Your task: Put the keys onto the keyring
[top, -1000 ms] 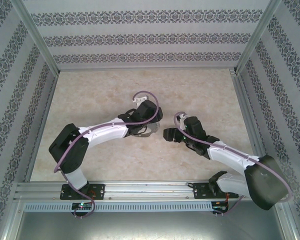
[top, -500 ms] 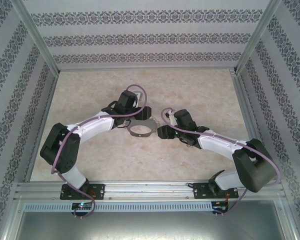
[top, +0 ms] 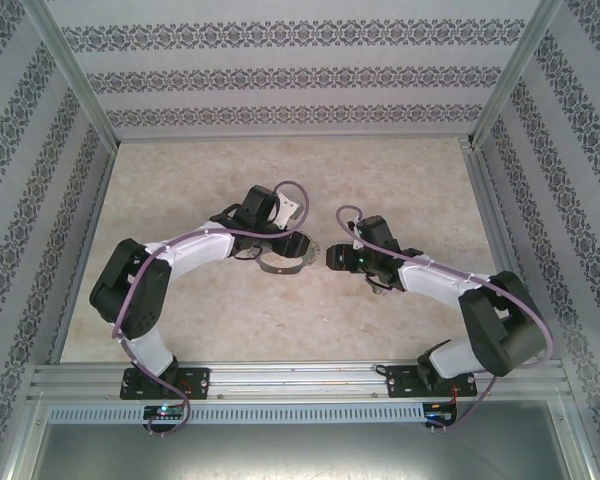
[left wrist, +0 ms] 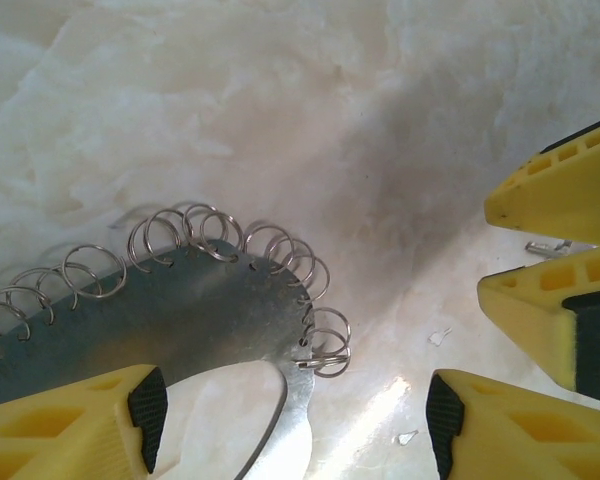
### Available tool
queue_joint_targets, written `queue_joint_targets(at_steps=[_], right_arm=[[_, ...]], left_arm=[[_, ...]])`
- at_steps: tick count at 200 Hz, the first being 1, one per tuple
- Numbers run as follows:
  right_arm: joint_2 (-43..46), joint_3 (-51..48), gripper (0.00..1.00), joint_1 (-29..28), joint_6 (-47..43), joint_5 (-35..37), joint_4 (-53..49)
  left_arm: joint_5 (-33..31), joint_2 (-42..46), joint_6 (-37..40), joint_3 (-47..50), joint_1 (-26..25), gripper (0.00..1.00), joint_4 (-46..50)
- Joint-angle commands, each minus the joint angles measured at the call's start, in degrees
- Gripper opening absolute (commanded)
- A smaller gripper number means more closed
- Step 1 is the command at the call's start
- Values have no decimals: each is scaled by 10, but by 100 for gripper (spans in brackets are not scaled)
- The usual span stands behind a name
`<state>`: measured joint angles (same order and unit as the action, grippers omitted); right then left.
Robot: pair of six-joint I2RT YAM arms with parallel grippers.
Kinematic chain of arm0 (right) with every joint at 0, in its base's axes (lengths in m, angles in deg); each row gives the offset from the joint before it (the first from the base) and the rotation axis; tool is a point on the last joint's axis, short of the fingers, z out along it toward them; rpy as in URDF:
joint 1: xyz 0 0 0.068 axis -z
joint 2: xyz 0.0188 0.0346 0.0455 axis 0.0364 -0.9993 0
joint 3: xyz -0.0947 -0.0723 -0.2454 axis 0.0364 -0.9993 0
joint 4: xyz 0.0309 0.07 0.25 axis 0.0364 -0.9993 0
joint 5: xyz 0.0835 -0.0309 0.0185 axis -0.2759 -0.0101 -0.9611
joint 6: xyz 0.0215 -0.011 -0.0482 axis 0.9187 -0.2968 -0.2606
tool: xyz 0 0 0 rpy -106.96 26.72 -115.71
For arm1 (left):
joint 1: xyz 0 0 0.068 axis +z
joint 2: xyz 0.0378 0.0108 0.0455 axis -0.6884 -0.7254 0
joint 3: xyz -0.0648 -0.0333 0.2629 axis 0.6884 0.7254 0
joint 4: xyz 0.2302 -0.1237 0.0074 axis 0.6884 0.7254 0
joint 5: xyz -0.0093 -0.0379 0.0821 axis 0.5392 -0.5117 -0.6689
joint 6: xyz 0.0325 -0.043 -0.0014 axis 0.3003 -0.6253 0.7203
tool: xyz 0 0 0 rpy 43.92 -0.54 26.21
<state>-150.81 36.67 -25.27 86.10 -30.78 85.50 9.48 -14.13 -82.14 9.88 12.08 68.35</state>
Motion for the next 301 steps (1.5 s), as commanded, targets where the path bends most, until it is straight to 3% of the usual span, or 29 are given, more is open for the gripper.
queue_joint_targets(at_steps=[1, 45, 87, 110, 135, 155, 301], right_arm=[[-12, 13, 65, -2, 36, -50, 27], [-37, 43, 58, -35, -20, -65, 29], [-82, 104, 45, -74, -99, -8, -33], [-105, 138, 43, -97, -142, 42, -73], [-131, 167, 32, -114, -171, 82, -104], [-148, 178, 25, -120, -180, 95, -110], [-190, 206, 24, -125, -185, 99, -107]], left_arm=[[-7, -4, 18, 16, -1, 73, -12], [-106, 55, 0, 42, 0, 81, -39], [-227, 118, -43, 54, 6, 86, -46], [-270, 143, -69, 58, 14, 89, -44], [-303, 168, -93, 70, 27, 91, -47], [-297, 180, -109, 80, 44, 92, -51], [-253, 164, -125, 97, 67, 94, -69]])
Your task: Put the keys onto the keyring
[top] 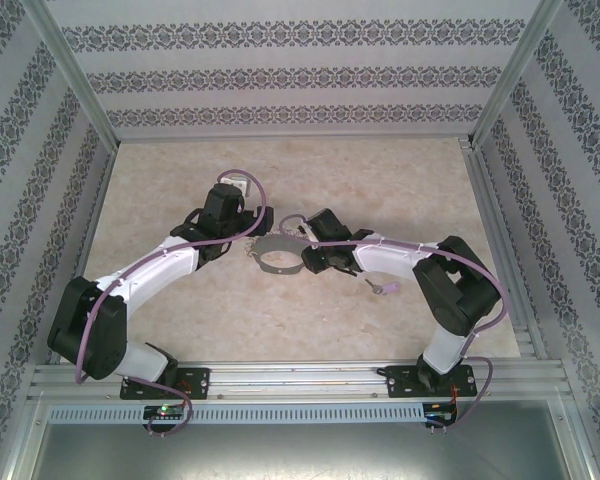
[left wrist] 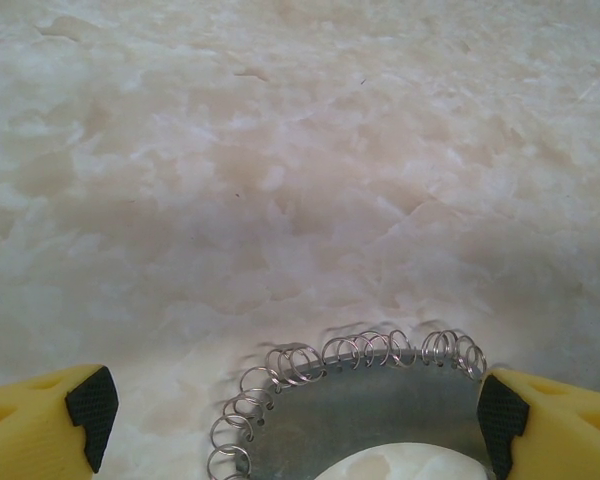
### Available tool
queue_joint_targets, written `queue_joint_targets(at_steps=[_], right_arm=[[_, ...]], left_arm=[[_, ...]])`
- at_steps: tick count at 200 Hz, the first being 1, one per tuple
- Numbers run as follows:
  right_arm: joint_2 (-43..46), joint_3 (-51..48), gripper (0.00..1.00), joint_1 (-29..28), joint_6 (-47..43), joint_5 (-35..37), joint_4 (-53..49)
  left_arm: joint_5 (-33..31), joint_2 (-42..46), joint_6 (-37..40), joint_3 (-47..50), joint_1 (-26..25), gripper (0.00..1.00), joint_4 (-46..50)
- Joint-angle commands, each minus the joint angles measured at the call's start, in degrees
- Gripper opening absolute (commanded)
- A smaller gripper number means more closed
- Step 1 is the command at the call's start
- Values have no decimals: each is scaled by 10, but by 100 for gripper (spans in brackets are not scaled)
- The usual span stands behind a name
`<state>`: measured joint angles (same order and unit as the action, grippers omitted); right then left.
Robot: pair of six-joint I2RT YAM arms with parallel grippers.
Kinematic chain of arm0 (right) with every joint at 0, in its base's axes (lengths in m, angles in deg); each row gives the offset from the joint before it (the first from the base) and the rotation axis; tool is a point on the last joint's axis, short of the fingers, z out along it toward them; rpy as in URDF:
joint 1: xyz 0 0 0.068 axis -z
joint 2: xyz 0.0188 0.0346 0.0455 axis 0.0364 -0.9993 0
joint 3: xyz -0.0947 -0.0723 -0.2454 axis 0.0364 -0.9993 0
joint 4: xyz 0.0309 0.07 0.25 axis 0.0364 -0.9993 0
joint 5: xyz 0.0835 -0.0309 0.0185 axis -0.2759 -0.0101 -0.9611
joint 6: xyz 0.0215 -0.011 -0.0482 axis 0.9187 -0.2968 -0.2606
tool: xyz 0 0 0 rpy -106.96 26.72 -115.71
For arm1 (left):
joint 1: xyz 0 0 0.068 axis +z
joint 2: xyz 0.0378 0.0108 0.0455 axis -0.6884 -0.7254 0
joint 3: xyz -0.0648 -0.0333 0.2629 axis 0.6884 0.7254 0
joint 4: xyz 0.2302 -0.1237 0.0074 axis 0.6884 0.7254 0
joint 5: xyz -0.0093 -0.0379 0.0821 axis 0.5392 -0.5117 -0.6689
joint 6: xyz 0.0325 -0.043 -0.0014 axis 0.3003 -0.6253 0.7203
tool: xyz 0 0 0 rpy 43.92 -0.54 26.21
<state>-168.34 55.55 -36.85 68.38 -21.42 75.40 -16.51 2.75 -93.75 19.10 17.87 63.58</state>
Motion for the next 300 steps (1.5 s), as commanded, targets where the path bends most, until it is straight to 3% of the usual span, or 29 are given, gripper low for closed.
queue_joint_targets(at_steps=[1, 82, 143, 300], right_arm=[[-15, 18, 24, -9, -7, 5, -6], [-22, 20, 18, -12, -6, 2, -5], [-18, 21, 0, -14, -6, 1, -5], [102, -47, 0, 13, 1, -48, 83]], left_arm=[[6, -4, -9, 5, 9, 94, -21], [11, -4, -17, 9, 9, 96, -27], [14, -4, -17, 9, 9, 98, -28], [85, 42, -81, 46, 16, 99, -110]])
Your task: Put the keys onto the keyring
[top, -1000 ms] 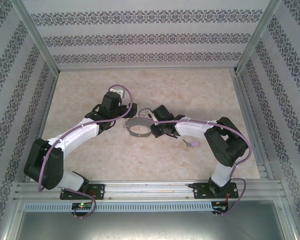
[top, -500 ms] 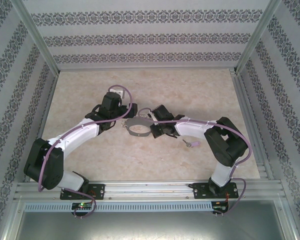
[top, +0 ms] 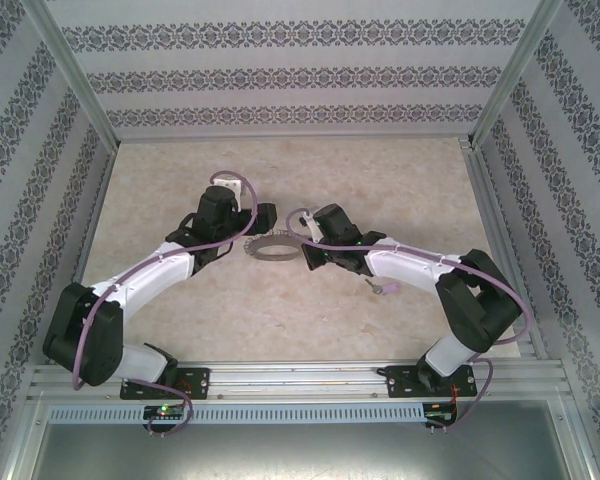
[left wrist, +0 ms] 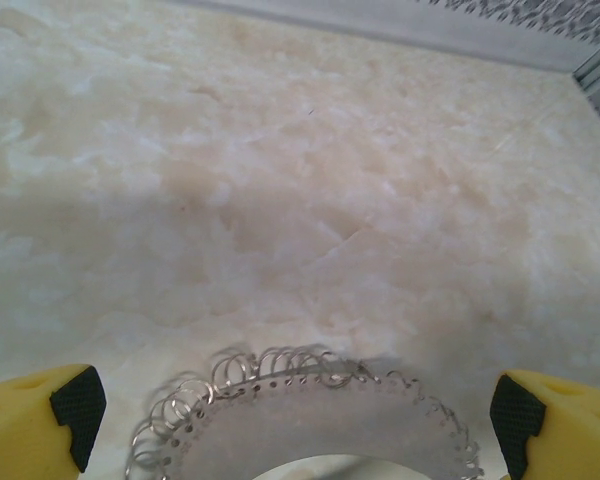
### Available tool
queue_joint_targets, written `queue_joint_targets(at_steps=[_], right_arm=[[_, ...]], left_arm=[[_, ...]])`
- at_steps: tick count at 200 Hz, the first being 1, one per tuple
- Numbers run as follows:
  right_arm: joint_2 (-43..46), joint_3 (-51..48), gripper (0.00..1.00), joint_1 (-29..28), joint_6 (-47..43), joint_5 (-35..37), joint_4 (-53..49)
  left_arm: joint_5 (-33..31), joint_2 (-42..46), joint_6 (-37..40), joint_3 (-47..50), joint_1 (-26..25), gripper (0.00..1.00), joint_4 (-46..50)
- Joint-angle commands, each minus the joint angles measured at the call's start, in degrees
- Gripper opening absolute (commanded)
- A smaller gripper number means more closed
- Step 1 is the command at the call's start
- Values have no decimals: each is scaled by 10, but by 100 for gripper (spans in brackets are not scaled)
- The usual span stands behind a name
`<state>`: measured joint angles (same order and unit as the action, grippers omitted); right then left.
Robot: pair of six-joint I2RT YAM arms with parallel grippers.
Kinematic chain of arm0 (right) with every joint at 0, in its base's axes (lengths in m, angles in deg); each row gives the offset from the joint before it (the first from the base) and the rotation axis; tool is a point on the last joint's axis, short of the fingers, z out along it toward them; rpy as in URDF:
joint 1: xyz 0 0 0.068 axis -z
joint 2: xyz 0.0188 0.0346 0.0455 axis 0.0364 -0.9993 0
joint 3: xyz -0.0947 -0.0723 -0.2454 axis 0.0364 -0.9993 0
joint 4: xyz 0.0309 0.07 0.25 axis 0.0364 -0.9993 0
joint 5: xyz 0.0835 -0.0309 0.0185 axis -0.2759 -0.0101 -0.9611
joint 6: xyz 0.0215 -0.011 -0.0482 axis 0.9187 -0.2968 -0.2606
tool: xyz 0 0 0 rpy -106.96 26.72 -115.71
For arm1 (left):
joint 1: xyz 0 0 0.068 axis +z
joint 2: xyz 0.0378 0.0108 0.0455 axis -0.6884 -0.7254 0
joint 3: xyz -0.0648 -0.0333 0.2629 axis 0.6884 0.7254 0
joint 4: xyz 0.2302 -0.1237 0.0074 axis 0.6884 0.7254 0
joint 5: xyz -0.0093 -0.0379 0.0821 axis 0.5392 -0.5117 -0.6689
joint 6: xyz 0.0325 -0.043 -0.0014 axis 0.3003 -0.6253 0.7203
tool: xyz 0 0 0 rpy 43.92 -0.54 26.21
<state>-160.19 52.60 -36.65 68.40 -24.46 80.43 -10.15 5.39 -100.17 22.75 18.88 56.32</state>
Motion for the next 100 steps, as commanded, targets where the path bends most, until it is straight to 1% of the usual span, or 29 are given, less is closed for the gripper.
queue_joint_targets(at_steps=[1, 27, 41, 75, 100], right_arm=[[21, -19, 0, 11, 2, -18, 34], [32, -43, 0, 27, 12, -46, 69], [42, -59, 0, 36, 17, -63, 90], [82, -91, 0, 59, 21, -102, 126], [115, -113, 0, 77, 25, -133, 157]], left_arm=[[22, 15, -16, 10, 5, 99, -38], [36, 16, -14, 10, 6, 98, -35], [32, 16, -15, 11, 6, 98, -35], [37, 22, -19, 25, 6, 100, -64], [47, 22, -21, 21, 5, 100, -67]])
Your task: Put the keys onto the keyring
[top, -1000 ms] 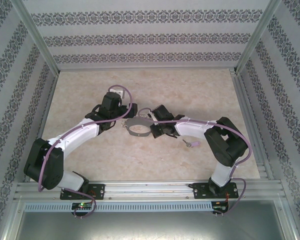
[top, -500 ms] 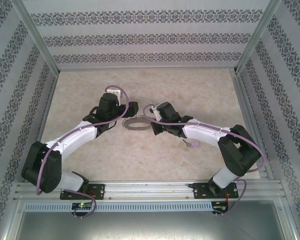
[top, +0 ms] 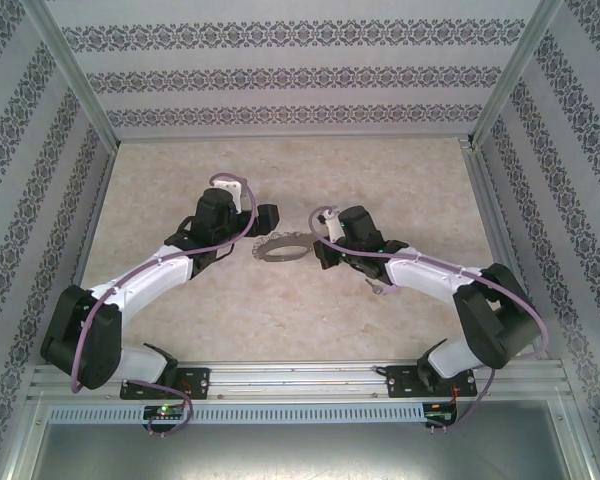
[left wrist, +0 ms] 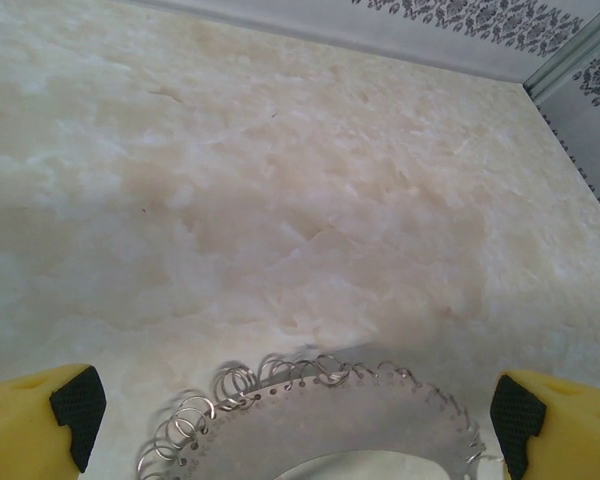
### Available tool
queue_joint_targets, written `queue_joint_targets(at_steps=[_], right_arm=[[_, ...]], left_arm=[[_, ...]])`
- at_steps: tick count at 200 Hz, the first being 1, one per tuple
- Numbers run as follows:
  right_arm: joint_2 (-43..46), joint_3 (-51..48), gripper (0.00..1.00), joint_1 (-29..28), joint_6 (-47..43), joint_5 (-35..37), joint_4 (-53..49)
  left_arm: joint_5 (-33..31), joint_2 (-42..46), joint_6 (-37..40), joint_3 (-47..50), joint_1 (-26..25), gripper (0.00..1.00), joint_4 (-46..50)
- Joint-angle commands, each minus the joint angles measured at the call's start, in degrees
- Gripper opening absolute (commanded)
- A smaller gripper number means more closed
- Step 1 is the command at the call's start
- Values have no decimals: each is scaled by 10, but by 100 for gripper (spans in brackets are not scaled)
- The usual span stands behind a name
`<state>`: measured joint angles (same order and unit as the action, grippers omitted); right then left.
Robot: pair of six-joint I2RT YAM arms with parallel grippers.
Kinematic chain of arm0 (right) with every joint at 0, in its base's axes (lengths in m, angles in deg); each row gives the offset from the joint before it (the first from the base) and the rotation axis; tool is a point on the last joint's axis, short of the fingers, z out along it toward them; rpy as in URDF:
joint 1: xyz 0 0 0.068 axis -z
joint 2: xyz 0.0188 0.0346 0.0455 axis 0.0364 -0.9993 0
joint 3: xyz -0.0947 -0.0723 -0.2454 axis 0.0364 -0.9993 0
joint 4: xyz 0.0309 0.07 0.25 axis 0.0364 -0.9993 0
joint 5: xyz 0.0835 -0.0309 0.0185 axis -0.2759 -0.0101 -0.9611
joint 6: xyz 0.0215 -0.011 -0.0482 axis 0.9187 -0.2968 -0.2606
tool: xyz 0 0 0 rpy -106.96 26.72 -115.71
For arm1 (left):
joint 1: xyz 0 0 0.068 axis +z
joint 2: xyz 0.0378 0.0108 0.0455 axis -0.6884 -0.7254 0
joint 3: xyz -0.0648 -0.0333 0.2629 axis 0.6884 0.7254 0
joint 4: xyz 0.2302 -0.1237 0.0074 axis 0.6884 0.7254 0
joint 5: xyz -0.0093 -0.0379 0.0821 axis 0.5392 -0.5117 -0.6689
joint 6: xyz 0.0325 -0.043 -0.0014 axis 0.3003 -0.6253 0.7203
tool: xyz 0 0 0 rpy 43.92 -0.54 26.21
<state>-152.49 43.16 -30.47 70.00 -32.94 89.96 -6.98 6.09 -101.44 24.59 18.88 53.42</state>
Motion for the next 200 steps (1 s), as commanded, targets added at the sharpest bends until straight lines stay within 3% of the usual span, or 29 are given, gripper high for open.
queue_joint_targets(at_steps=[1, 124, 200], right_arm=[[39, -20, 0, 16, 9, -50, 63], [165, -66, 0, 72, 47, -120, 257], [163, -96, 0, 90, 77, -170, 436]], left_arm=[[16, 15, -8, 2, 5, 100, -38], [113, 31, 28, -54, 6, 100, -52], [143, 47, 17, -43, 8, 100, -99]])
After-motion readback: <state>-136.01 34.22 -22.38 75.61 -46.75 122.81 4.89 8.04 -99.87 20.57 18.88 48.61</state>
